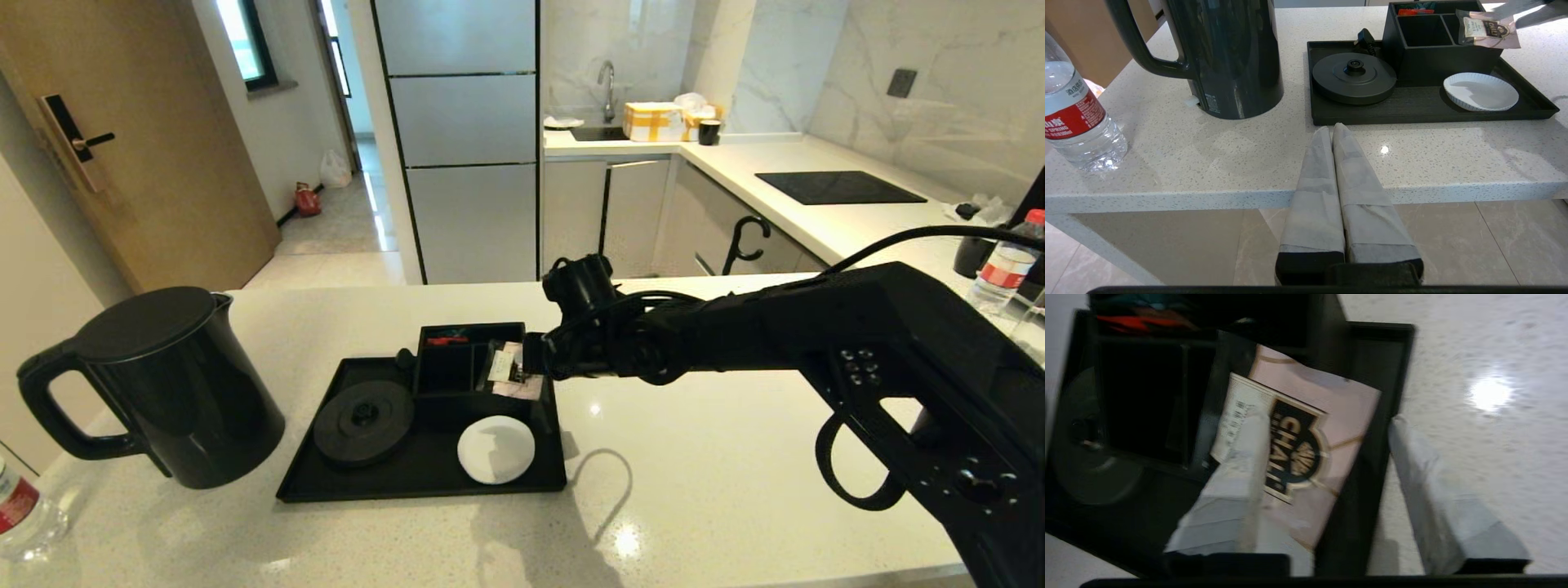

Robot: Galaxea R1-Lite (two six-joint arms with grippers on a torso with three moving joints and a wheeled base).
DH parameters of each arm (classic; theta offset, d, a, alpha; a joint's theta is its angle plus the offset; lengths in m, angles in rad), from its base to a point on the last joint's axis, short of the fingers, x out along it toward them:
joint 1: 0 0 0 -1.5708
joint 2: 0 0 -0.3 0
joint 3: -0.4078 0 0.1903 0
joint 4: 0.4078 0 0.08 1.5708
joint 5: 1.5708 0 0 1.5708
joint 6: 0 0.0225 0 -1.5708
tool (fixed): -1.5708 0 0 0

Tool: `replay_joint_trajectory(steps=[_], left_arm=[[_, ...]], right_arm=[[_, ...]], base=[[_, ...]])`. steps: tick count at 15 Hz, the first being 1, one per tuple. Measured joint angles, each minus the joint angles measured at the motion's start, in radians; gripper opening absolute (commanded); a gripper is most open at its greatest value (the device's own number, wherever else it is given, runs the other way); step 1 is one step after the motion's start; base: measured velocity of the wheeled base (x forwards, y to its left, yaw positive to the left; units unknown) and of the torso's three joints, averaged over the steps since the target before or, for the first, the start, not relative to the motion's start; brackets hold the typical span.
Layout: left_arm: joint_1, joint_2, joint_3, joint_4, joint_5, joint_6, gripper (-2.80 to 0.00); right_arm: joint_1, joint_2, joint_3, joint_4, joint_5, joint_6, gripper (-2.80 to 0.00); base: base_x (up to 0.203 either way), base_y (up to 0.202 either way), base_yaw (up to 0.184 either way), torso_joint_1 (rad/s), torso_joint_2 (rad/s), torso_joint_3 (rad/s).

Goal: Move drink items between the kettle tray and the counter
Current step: Pick up the tea bag

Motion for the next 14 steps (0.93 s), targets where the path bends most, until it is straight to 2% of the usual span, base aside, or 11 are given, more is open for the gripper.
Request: replay_joint_trajectory(steps=[2,11,12,14], left_arm=[[0.000,0.000,0.000,0.000,0.000,0.000,-2.80],[0.000,0.000,0.000,0.000,0.000,0.000,-2.80],[0.000,0.000,0.000,0.000,0.000,0.000,-2.80],[0.000,0.000,0.000,0.000,0.000,0.000,-2.80]], right_arm=[[0.001,0.026,-0.026,0.000,0.012,0.030,0.00],[0.001,0.070,-0.063,-0.005,0.000,0.042,0.00],[0.001,0.073,-0.071,-0.006,-0.001,0.043,-2.80],[0.001,0.077,-0.078,-0.008,-0.003,0.044,-2.80]], base=[[0.000,0.000,0.000,0.000,0.00,0.000],[0.000,0.000,0.000,0.000,0.00,0.000],[0.000,0.000,0.000,0.000,0.00,0.000],[0.000,0.000,0.000,0.000,0.00,0.000]])
